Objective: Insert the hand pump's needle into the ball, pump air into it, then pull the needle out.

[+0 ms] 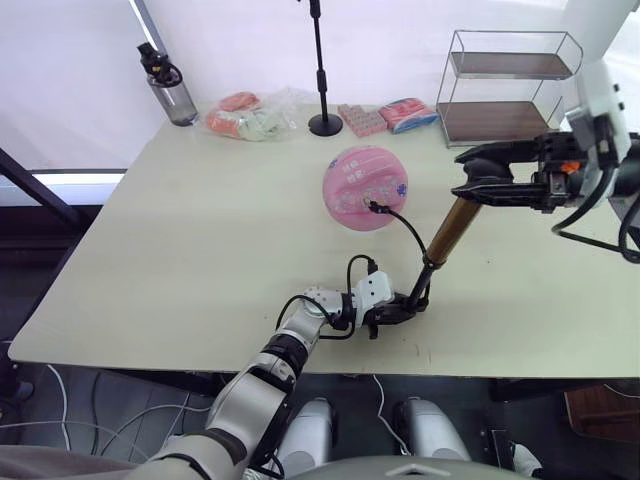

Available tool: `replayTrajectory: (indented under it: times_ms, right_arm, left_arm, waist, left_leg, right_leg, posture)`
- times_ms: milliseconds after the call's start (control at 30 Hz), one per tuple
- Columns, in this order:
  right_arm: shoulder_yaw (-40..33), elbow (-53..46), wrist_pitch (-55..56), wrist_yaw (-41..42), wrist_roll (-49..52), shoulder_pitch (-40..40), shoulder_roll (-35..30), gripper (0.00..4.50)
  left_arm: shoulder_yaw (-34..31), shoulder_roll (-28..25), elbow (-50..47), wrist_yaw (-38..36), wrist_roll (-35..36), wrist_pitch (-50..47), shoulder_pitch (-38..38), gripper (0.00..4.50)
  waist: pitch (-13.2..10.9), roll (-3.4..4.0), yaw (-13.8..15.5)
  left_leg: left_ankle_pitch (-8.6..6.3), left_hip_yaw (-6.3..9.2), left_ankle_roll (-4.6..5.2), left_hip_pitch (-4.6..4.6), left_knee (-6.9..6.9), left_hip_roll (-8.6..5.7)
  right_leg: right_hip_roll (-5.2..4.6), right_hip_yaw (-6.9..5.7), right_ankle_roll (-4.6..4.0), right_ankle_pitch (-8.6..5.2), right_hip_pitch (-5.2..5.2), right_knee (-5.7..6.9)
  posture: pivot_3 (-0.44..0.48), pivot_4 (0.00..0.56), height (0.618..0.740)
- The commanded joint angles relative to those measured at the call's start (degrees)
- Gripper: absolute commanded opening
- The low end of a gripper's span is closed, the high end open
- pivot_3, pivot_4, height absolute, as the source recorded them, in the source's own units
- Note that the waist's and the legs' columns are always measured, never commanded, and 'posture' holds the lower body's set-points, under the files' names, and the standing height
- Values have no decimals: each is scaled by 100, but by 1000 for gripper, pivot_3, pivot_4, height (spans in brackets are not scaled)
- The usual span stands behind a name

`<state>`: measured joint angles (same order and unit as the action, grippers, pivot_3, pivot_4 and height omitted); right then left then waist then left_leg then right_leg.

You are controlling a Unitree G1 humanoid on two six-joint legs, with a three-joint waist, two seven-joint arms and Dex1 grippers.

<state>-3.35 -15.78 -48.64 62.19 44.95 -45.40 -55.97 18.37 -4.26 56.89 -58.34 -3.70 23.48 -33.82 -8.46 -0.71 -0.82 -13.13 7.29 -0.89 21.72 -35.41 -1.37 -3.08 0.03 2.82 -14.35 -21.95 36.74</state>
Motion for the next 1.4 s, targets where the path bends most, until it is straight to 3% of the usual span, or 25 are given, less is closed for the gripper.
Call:
replayTrajectory:
  times_ms: [33, 167, 400, 700, 867, 1100, 1400]
  right_arm:
    - [-580, -75, -53, -130, 310, -505, -77, 1796]
    - [-448, -266, -97, -123, 259, -185, 6, 1796]
    - [482, -599, 990, -9, -932, 1261, 125, 1796]
    - [1406, -72, 2243, -408, -2199, 2409, 873, 1796]
    - [1552, 439, 2882, -440, -2596, 2781, 1209, 1796]
    - [1323, 395, 2888, -341, -2444, 2669, 1193, 1796]
    - [240, -260, 1621, -122, -1120, 1472, 740, 1796]
  left_arm:
    - [194, -253, 641, 0, -383, -355, 398, 1087]
    - [190, -249, 657, -5, -382, -364, 392, 1087]
    - [182, -234, 679, 32, -374, -370, 363, 1087]
    - [164, -251, 696, 55, -377, -367, 340, 1087]
    - [154, -257, 709, 57, -383, -365, 328, 1087]
    - [151, -259, 715, 56, -375, -353, 333, 1087]
    - [153, -271, 706, 45, -380, -341, 359, 1087]
  waist:
    - [-4, 3, 5]
    - [-4, 4, 8]
    - [15, -9, -19]
    - [52, -50, -15]
    - [63, -59, -24]
    - [69, -74, -24]
    - [27, -27, 5]
  left_leg:
    - [0, 0, 0, 4, 0, 0]
    - [0, -1, 0, 15, 0, -2]
    - [0, -8, 0, -4, -1, 0]
    - [0, 0, 0, -23, -1, 2]
    - [0, -1, 0, -36, 2, 5]
    - [-1, -5, -1, -63, 5, 9]
    - [0, 0, -1, -27, 5, 3]
  right_leg:
    - [0, 0, 0, 0, -6, 0]
    - [0, 0, 0, 0, -17, 0]
    - [2, 3, 2, 0, 2, 1]
    - [6, 0, 1, 0, 21, 1]
    - [8, 0, -1, -1, 29, 1]
    - [9, 5, -1, -2, 49, 2]
    - [5, 2, -1, -1, 25, 0]
  posture:
    - [0, 150, 731]
    - [0, 150, 731]
    - [0, 150, 731]
    - [0, 150, 731]
    - [0, 150, 731]
    - [0, 150, 731]
    - [0, 150, 731]
